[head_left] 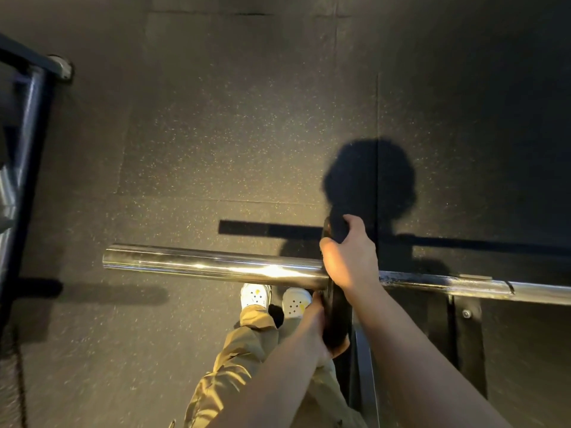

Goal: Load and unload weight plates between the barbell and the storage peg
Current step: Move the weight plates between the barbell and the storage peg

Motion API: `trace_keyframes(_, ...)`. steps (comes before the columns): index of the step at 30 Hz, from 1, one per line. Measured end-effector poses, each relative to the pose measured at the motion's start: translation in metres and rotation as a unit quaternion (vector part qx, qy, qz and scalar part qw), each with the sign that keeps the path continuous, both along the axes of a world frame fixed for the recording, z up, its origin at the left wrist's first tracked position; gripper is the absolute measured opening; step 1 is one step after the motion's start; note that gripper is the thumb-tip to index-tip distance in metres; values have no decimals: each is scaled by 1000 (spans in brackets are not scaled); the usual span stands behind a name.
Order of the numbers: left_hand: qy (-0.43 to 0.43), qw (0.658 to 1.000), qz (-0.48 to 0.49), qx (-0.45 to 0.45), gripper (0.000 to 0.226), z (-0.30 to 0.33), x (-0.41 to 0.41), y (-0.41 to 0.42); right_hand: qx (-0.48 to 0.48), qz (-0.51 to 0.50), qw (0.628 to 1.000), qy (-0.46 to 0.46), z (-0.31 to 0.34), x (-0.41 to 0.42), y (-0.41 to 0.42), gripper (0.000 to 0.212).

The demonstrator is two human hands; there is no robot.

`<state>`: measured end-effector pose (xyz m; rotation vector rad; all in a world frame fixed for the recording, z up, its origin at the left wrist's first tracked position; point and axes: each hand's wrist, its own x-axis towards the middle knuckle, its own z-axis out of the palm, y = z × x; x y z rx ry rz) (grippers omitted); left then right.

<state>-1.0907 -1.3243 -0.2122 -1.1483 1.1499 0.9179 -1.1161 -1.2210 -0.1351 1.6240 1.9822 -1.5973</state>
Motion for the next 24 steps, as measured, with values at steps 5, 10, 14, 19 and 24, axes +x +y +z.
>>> trace_keyframes(5, -3, 1000, 6, 15, 57, -12, 6, -3, 36, 38, 998, -20, -3, -3, -3, 57)
trace_keyframes(10, 13, 999, 11, 46, 66, -8, 8, -6, 97, 118, 987, -43, 4, -4, -8, 57)
trace_keyframes(14, 67, 997, 4, 35, 63, -16, 0, -13, 109, 109, 988, 12, 13, 9, -23, 57)
trace_keyframes(19, 132, 988, -59, 45, 42, -56, -2, -26, 90, 54, 993, 52, 10, 20, -44, 72)
trace_keyframes(24, 115, 991, -41, 54, 42, -31, -14, -26, 96, 108, 989, 31, 8, 5, -38, 69)
